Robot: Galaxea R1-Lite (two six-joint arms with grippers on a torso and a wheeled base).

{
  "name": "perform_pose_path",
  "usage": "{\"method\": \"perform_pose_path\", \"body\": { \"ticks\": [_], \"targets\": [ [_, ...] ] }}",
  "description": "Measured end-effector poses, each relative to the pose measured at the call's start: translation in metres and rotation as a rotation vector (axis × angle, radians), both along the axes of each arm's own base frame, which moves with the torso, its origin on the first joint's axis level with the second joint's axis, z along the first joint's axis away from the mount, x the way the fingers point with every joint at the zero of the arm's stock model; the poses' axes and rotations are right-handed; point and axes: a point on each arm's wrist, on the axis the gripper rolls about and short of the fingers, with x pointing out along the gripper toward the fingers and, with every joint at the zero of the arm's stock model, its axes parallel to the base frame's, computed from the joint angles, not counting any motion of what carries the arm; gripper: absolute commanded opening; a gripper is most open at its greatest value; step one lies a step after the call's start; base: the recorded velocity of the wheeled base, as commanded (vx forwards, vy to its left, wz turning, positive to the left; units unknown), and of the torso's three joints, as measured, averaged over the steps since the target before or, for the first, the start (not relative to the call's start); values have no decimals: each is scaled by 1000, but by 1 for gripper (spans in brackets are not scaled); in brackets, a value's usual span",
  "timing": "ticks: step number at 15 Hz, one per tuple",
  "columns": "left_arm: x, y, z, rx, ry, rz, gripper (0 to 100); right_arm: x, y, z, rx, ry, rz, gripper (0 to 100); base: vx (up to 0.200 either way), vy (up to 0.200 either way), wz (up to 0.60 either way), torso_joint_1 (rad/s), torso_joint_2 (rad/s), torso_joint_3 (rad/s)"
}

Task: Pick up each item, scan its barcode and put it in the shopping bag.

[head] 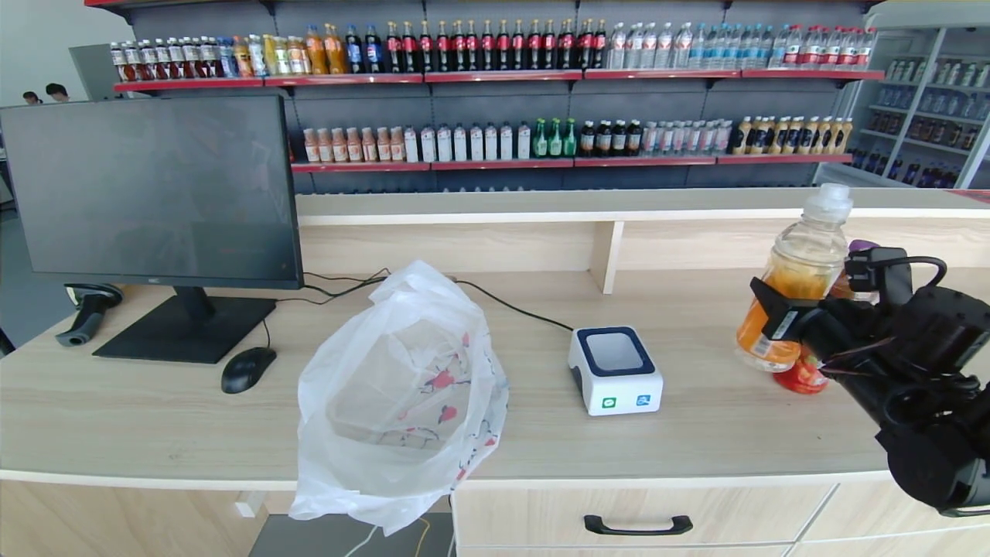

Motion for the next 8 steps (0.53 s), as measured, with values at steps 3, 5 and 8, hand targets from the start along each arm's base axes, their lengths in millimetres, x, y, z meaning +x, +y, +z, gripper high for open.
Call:
{"method": "perform_pose_path", "body": {
  "ticks": [3,5,8],
  "targets": [
    [0,0,0,0,0,0,100,-21,2,12,-8,-14,12,0,0,0,0,0,0,0],
    [0,0,0,0,0,0,100,-34,6,21,-15,-37,31,0,0,0,0,0,0,0],
    [0,0,0,0,0,0,100,-49,20,27,-16,-50,86,0,0,0,0,0,0,0]
  ]
}}
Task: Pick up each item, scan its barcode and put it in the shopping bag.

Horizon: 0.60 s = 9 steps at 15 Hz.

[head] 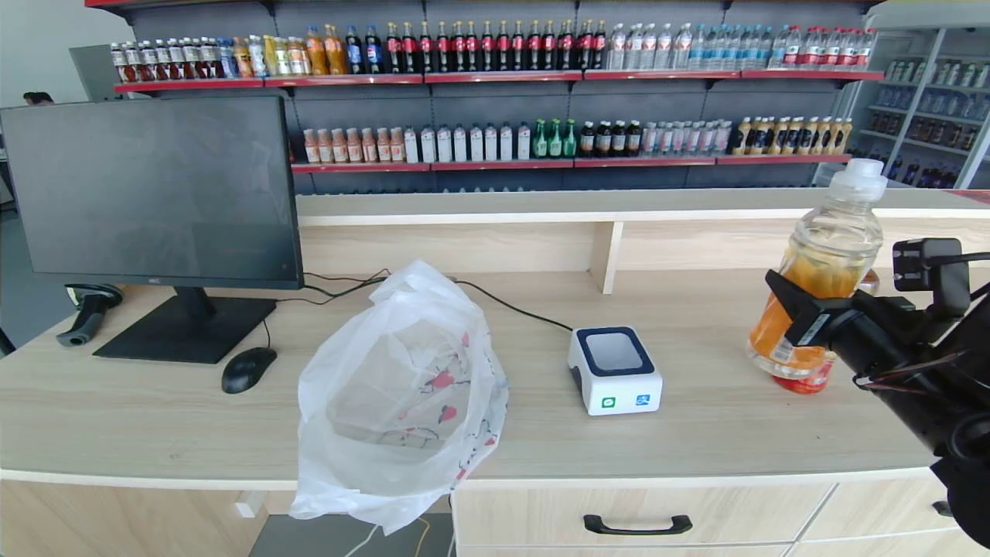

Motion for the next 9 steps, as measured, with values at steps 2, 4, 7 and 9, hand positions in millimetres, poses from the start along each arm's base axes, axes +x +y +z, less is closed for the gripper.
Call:
{"method": "perform_pose_path", "body": {
  "ticks": [2,4,7,9],
  "targets": [
    [0,0,0,0,0,0,100,-8,12,4,-20,-15,46,0,0,0,0,0,0,0],
    [0,0,0,0,0,0,100,-14,20,10,-24,-36,80,0,0,0,0,0,0,0],
    [0,0,0,0,0,0,100,-26,33,13,-11,-42,138,0,0,0,0,0,0,0],
    [0,0,0,0,0,0,100,-33,46,17,15,-53,198,0,0,0,0,0,0,0]
  ]
}}
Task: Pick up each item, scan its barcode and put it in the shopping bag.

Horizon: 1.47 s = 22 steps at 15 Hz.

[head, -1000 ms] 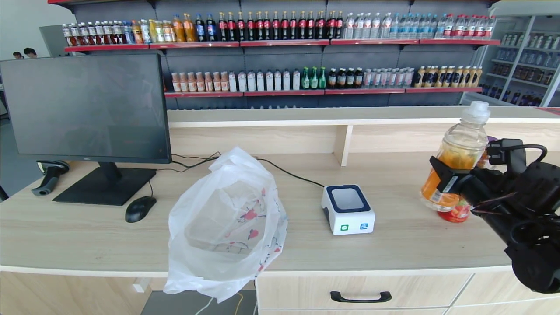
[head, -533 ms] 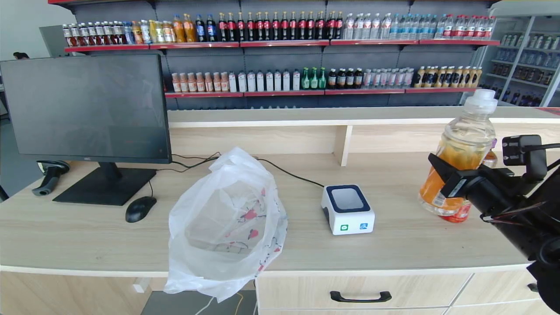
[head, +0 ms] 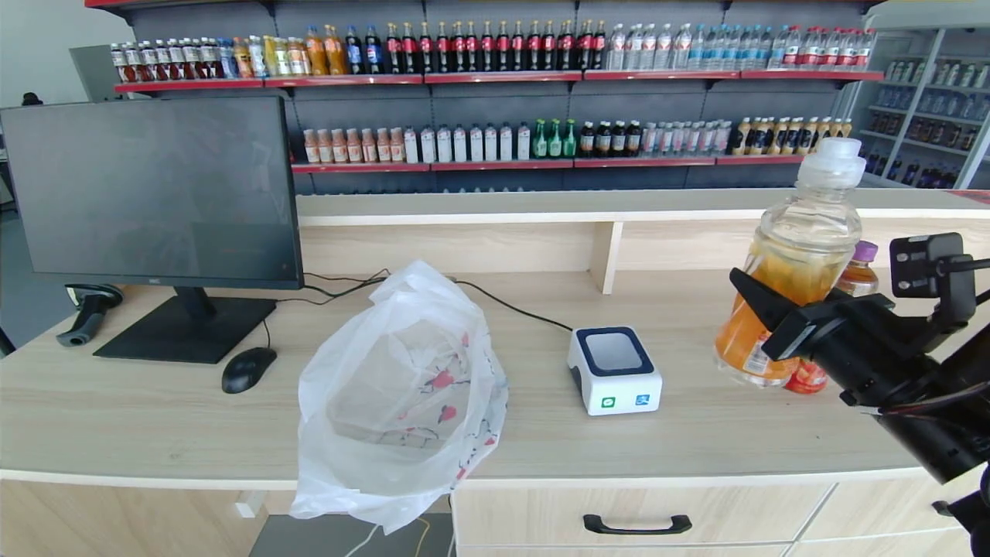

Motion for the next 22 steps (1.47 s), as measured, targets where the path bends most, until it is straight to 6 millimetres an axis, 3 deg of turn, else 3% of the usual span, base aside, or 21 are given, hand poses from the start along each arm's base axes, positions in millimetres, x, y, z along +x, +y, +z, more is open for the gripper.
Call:
{"method": "perform_pose_path", "body": {
  "ticks": [7,14,22],
  "targets": [
    [0,0,0,0,0,0,100,-20,49,20,50,-75,183,0,0,0,0,0,0,0],
    [0,0,0,0,0,0,100,-50,102,44,253,-74,129,0,0,0,0,0,0,0],
    [0,0,0,0,0,0,100,-80,141,68,376,-49,203,0,0,0,0,0,0,0]
  ]
}}
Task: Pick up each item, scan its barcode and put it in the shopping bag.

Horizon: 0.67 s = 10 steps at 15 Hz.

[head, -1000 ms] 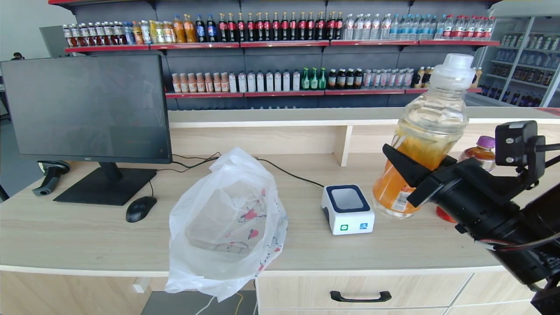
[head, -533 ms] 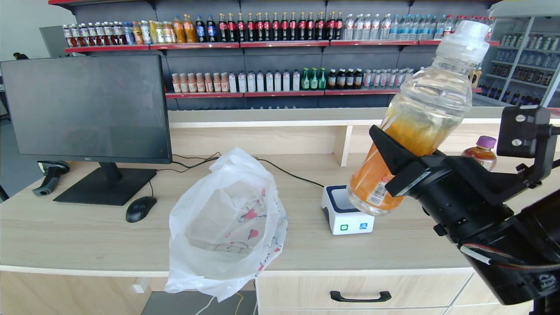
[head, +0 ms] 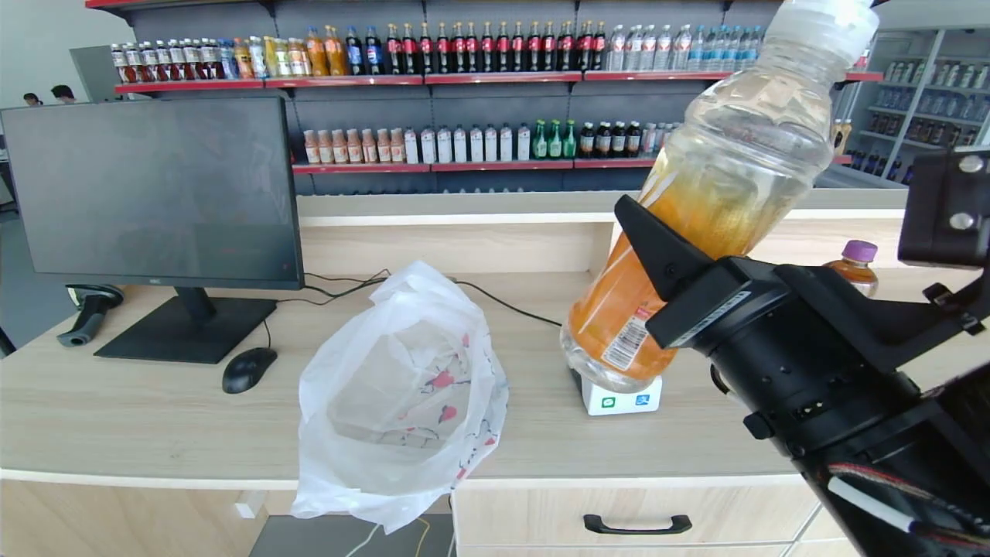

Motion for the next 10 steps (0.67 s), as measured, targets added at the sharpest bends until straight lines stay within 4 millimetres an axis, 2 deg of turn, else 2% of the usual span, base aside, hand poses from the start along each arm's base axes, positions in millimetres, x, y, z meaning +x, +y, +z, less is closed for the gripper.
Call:
{"method": "perform_pose_path", "body": {
  "ticks": [2,10],
  "targets": [
    [0,0,0,0,0,0,100,-6,8,6,35,13,9,0,0,0,0,0,0,0],
    [0,0,0,0,0,0,100,-14,14,22,90,-12,49,0,0,0,0,0,0,0]
  ]
}}
